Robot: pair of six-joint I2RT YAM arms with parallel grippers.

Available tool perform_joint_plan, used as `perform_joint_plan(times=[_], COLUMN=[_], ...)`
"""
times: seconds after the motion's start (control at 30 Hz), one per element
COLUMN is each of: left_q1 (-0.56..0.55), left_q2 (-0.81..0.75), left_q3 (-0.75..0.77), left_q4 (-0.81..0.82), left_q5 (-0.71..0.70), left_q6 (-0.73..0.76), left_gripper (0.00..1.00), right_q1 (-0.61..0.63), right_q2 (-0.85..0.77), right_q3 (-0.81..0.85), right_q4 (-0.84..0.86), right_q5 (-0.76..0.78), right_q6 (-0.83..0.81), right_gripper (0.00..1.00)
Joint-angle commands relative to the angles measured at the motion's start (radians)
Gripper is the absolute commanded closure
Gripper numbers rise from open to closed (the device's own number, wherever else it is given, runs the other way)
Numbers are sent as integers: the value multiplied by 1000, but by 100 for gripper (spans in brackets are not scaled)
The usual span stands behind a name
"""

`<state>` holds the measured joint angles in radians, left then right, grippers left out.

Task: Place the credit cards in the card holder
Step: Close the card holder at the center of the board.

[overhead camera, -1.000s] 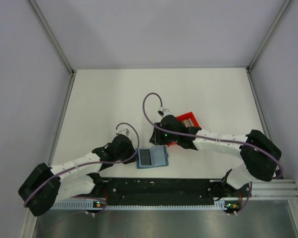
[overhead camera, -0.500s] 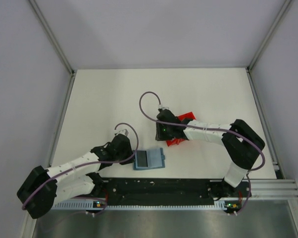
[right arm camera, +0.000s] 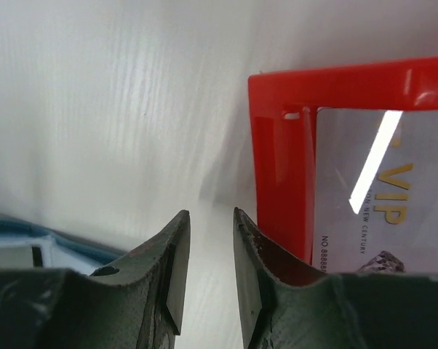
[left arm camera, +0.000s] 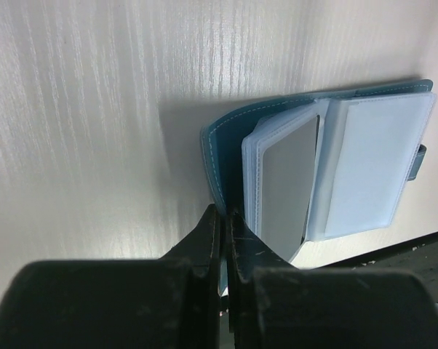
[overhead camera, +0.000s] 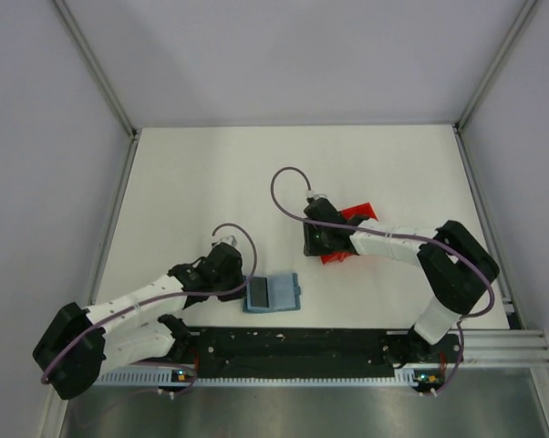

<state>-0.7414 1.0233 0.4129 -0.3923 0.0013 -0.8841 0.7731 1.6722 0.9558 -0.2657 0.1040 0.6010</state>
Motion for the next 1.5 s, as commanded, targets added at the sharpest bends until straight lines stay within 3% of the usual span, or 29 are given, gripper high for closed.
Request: perform_joint_plan(times=[0.0,0.23,0.53,0.77,1.0,1.47], left_q1=[-1,0,0,0,0,2], left_q2=[11,55,148,205,195,182], left_q3=[69,196,296,320,313,290], left_q4=[-83,-189,-227,-243,-238,-212], left_q5=[-49,-73,-87,-86,-93,-89], left_q6=[53,149,304,346,346,330], left_gripper=[100,100,100,100,100,100], right_q1=[-9,2,178,196,203,259], right_q2=[-127,-252,-368,-332,-247,-186], right_q3=[-76,-262,-494,-586,-612,-646], right_q4=[97,321,689,936,1026,1060], right_q5=[-125,-397,-328,-354,-475,-469], right_q6=[-56,-85,-441,-665,-751,-813], right_gripper=[69,69,67,64,64,63])
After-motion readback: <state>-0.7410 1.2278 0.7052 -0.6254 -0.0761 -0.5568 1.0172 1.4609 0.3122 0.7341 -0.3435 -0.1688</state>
